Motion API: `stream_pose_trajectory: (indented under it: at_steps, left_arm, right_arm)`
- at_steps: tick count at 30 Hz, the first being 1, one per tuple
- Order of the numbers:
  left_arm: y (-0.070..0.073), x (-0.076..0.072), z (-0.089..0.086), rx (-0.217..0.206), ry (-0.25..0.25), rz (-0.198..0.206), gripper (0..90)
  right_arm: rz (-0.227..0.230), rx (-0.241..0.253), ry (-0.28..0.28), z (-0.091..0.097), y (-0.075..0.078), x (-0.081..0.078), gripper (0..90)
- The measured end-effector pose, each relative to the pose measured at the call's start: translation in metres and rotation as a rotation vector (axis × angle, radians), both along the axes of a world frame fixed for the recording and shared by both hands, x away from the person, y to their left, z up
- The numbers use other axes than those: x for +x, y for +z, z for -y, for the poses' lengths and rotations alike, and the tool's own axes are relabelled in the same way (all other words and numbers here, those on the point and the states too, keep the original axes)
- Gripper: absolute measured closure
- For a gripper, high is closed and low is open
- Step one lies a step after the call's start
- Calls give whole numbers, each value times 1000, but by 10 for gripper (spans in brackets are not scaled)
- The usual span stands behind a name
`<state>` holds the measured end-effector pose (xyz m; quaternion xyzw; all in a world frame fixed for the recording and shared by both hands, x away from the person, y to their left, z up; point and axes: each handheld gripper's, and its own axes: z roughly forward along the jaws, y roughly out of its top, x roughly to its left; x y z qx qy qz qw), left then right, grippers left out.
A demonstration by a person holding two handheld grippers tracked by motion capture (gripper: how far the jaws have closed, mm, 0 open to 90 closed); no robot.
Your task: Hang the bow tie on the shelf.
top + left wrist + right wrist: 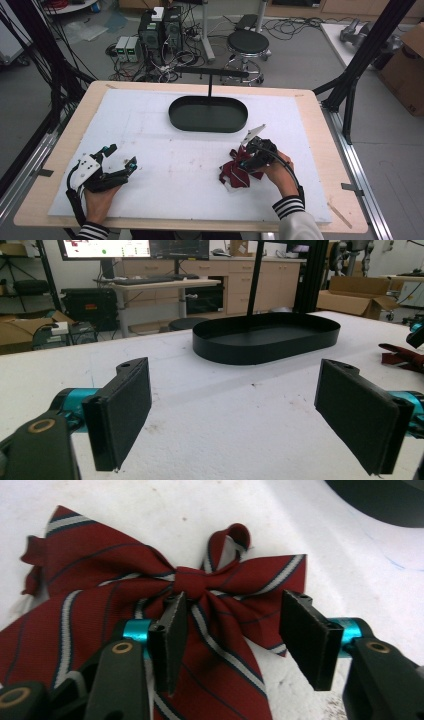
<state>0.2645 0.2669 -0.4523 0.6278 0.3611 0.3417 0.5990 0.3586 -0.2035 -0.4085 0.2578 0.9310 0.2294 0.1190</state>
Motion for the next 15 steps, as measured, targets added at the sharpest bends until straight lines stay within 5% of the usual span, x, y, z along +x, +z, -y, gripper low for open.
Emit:
stream_pose_trajectory:
  at_steps: [15]
  left_arm:
    - [0, 0, 0, 2, -3, 1, 156]
  right_arm:
    - [-78, -28, 2, -3, -8, 3, 595]
